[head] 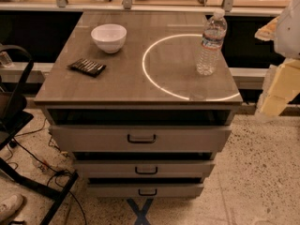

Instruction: Place water bottle into white bowl

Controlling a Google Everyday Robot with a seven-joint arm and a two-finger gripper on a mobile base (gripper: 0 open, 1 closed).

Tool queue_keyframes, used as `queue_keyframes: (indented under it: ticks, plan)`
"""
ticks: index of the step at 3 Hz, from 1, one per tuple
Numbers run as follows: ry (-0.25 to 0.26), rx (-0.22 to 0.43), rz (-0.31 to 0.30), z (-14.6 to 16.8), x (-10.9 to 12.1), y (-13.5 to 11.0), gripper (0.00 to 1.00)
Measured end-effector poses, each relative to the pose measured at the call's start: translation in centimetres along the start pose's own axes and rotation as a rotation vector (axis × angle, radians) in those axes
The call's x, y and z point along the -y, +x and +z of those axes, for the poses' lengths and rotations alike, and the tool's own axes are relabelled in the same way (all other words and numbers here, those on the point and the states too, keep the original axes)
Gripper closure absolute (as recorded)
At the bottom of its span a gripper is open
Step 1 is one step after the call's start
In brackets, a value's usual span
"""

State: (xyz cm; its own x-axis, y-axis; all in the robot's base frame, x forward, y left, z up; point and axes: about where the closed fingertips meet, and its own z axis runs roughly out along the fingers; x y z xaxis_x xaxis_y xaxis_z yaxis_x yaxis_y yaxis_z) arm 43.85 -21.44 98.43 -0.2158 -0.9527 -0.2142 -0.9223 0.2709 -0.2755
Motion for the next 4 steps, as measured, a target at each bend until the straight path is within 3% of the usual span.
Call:
queue_keyframes:
  ticks: [1,2,4]
  plan:
    - [0.0,0.0,0.0,0.0,0.0,0.0,0.0]
    - [0.032,0.069,0.053,0.3,2.0,-0.7,0.0]
    - [0.163,0.388,0.194,1.3,7.8,-0.4,0.0]
